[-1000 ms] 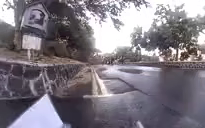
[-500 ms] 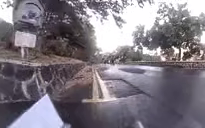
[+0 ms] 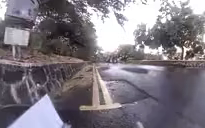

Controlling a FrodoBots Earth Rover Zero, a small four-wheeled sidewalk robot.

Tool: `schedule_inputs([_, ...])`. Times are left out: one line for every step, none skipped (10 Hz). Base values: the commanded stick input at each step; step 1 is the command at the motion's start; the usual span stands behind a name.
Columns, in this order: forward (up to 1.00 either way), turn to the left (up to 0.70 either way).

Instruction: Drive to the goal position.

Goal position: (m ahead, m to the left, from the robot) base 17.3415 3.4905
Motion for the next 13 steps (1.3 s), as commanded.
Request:
schedule_inputs([0.50, 0.00])
schedule_inputs([0.50, 0.00])
schedule_inputs([0.50, 0.00])
schedule_inputs([0.50, 0.00])
schedule_inputs([0.50, 0.00])
schedule_inputs([0.50, 0.00])
schedule_inputs([0.50, 0.00])
schedule_inputs([0.50, 0.00])
schedule_inputs([0.50, 0.00])
schedule_inputs([0.50, 0.00])
schedule_inputs([0.50, 0.00])
schedule_inputs([0.50, 0.00])
schedule_inputs([0.50, 0.00])
